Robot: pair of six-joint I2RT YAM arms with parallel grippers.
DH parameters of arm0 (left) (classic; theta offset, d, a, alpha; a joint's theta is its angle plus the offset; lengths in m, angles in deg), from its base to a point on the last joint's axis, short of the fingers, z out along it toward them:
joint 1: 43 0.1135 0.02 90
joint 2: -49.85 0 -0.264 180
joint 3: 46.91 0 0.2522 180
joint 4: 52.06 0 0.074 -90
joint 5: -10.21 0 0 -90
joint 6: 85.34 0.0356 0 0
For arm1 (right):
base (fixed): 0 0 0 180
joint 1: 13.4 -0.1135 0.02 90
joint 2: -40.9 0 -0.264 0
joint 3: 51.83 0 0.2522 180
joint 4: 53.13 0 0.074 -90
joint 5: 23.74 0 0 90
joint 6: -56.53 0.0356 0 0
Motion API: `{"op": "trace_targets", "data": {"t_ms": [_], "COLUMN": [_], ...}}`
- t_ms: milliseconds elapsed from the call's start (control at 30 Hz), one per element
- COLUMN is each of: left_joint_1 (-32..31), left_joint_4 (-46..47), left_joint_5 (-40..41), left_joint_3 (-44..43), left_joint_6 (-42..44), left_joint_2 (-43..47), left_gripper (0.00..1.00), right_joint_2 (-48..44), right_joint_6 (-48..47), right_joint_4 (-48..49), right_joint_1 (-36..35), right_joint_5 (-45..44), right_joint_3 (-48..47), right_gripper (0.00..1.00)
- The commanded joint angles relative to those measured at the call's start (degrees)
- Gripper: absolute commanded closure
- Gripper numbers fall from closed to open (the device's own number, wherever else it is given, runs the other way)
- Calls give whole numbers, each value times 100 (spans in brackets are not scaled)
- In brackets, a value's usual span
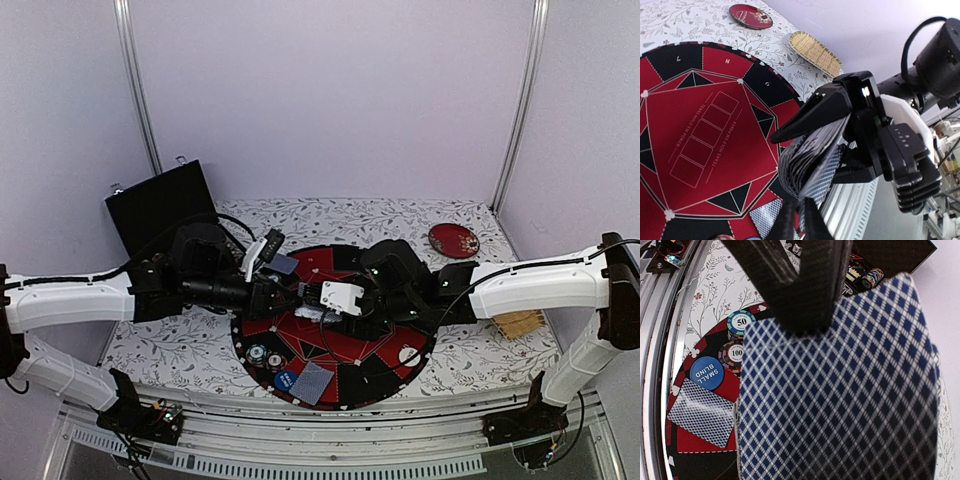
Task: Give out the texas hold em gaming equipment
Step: Pick up the poker card from the face-down deck piles, then distribute the poker card in the big blind area.
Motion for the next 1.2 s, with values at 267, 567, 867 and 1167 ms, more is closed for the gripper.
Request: {"op": "trace_targets", "data": {"t_ms": [267, 567, 867, 1167], "left_joint_1": [88, 188, 711, 1544], "left_joint_4": [540, 714, 759, 221], "left_joint_5": [-396, -404, -638, -1044], "left_joint_3": [160, 349, 537, 258], "left_joint_6": [-83, -88, -286, -101], "left_joint_2": [200, 487, 962, 1142], "left_gripper": [100, 100, 100, 100], "right_joint_2": [-154, -234, -345, -363], "right_joint_6": [75, 128, 187, 192], "right_joint_4": [158, 187, 225, 185], "right_joint_1": [23, 98, 214, 294], "right_joint_5": [20, 62, 157, 186], "right_joint_3": [-22, 83, 185, 192], "right_gripper": [48, 48, 48, 48]}}
